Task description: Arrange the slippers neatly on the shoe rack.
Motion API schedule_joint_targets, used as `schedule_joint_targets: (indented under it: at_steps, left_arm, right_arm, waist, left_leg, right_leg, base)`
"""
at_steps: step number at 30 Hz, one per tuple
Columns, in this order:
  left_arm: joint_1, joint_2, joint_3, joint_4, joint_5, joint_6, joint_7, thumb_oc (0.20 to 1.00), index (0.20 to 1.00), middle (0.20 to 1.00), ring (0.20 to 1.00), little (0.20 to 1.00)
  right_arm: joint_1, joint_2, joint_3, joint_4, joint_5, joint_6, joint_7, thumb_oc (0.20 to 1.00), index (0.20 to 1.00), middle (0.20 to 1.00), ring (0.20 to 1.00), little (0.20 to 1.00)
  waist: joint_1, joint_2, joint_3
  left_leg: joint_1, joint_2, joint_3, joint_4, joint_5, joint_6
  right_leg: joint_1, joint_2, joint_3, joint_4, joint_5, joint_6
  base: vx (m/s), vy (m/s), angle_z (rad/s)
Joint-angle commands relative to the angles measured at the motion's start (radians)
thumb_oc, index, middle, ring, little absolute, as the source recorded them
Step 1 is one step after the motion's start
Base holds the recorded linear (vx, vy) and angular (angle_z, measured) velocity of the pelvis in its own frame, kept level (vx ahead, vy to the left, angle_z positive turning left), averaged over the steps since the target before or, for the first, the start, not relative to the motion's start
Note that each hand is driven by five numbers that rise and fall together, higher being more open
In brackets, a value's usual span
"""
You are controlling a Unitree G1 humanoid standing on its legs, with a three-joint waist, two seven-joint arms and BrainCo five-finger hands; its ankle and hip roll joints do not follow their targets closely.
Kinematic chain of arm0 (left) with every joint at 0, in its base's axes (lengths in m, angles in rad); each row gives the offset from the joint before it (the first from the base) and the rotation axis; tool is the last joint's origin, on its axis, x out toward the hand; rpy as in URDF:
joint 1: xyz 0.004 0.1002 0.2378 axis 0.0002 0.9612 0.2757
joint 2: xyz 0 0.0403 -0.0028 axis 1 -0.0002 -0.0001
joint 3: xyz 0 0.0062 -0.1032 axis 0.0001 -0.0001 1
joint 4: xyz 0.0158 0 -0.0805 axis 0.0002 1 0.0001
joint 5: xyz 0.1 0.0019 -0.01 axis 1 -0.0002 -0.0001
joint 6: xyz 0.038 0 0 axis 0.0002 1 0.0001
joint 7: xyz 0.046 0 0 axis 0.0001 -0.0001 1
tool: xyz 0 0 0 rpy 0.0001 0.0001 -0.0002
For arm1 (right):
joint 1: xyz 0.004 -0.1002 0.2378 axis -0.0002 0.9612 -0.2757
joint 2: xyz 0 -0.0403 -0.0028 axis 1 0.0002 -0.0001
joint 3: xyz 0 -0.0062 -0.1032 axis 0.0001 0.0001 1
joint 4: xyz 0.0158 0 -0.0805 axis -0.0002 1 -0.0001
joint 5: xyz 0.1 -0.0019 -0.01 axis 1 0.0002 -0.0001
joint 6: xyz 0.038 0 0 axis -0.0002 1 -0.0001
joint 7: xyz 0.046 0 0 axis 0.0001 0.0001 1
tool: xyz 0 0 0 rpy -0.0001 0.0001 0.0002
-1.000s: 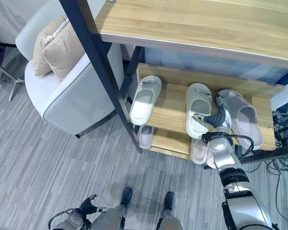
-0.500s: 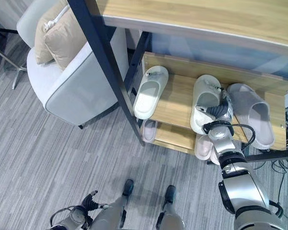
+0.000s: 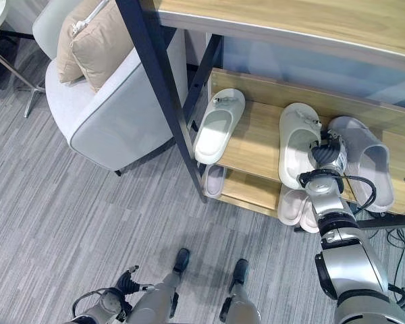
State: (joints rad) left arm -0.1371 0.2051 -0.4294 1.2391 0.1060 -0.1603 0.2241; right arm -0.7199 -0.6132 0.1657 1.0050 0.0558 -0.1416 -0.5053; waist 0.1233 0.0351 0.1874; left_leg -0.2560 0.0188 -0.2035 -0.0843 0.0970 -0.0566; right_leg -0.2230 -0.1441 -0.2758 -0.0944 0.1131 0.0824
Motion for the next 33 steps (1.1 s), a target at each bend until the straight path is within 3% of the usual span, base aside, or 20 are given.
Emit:
schedule_joint_targets:
  at_steps: [1,12,21,33]
  left_arm:
    - [-0.032,-0.052,-0.06,0.067,0.001,0.005,0.014,1.0,1.0,1.0,1.0,1.0]
    - [-0.05,-0.053,-0.044,0.083,0.026,0.024,0.012,1.0,1.0,1.0,1.0,1.0]
    - [-0.074,-0.013,-0.046,0.111,0.033,0.025,0.028,1.0,1.0,1.0,1.0,1.0]
    - [-0.098,-0.034,-0.061,0.101,0.014,0.029,0.029,1.0,1.0,1.0,1.0,1.0]
  right_arm:
    - [0.011,0.024,-0.02,-0.06,0.038,-0.025,-0.026,0.2,0.2,0.2,0.2,0.2]
    - [0.09,0.11,-0.105,-0.202,-0.016,0.007,-0.105,0.2,0.2,0.2,0.2,0.2]
    - [-0.116,0.069,-0.037,-0.038,0.002,0.052,-0.116,0.2,0.2,0.2,0.2,0.2]
    - [-0.128,0.125,-0.008,-0.052,0.019,0.057,-0.111,0.2,0.2,0.2,0.2,0.2]
  waist:
    - [0.022,-0.039,-0.005]
    - [0.03,-0.072,-0.009]
    - [0.048,-0.079,-0.001]
    - [0.049,-0.083,-0.006]
  left_leg:
    - [-0.01,-0.01,0.004,-0.003,-0.049,-0.034]
    - [-0.002,-0.02,-0.022,-0.003,-0.066,-0.018]
    - [-0.054,-0.052,-0.03,-0.003,-0.056,-0.014]
    - [-0.061,-0.061,-0.048,-0.003,-0.057,-0.01]
  right_leg:
    - [0.118,-0.06,0.003,0.007,-0.111,0.09]
    - [0.136,-0.071,-0.019,0.007,-0.112,0.094]
    - [0.089,-0.097,-0.017,0.007,-0.077,0.109]
    - [0.094,-0.107,-0.036,0.007,-0.076,0.11]
  base:
    - [0.01,0.04,0.05]
    - [0.0,0.044,0.09]
    - [-0.02,0.074,0.07]
    - [0.01,0.015,0.0]
